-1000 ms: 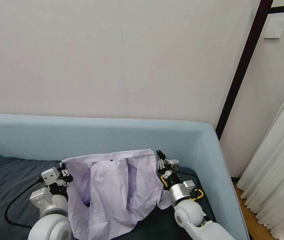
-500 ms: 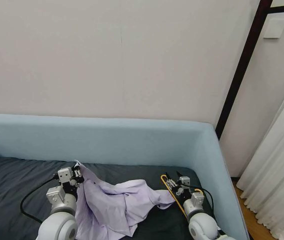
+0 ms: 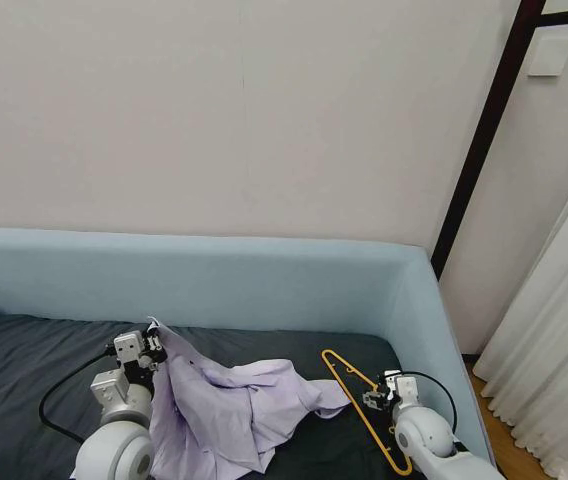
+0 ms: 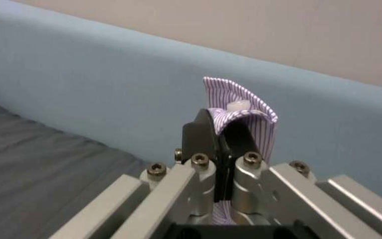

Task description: Pick up the clothes from the sofa and hang them on the clothes hanger.

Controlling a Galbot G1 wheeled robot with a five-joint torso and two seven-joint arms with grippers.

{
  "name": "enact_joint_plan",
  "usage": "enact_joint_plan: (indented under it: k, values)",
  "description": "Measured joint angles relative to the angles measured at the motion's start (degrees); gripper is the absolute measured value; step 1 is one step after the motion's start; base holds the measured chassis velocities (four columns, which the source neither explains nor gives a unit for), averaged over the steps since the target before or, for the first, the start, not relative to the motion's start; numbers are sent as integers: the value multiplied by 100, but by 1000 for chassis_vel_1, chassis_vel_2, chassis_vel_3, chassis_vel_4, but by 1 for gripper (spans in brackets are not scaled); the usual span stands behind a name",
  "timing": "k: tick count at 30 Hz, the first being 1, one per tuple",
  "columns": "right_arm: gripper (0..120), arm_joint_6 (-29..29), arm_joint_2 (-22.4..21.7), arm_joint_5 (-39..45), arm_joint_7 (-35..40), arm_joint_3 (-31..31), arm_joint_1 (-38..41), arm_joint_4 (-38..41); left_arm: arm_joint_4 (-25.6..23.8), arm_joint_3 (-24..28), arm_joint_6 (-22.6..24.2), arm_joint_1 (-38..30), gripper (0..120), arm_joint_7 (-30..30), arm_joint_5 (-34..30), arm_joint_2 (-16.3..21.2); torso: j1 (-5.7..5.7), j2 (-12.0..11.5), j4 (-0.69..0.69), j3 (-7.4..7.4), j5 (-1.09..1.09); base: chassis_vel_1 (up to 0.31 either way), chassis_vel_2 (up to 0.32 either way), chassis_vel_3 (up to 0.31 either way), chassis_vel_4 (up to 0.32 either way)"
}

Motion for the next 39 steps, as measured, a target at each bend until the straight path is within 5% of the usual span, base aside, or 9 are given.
enact_joint_plan:
  k: [7,15,24,31,34,39]
  values:
    - [100,-55,-1,-1158,-1241,68,-91,-355,-5,-41,-52,46,0,-18,-12,1,0,0,-1,0,0,0,0,0,0]
    - [90,217,36,-959,-1313,154,12,-718,108,-32,-150,-6,0,-73,6,-11,0,0,-1,0,0,0,0,0,0]
    - [62,88,65,-606,-1249,233,102,-932,104,16,-164,-15,0,-76,32,-61,0,0,0,0,0,0,0,0,0]
    - [59,86,86,-630,-1249,264,135,-1056,32,-2,-164,34,0,-76,33,-46,0,0,-1,0,0,0,0,0,0]
    - [33,67,58,-858,-1292,255,49,-1064,-36,-27,-113,38,0,-119,-149,-26,0,0,-1,0,0,0,0,0,0]
    - [14,176,57,-876,-1252,247,5,-1017,-39,-35,-117,76,0,-114,-85,-21,0,0,-1,0,0,0,0,0,0]
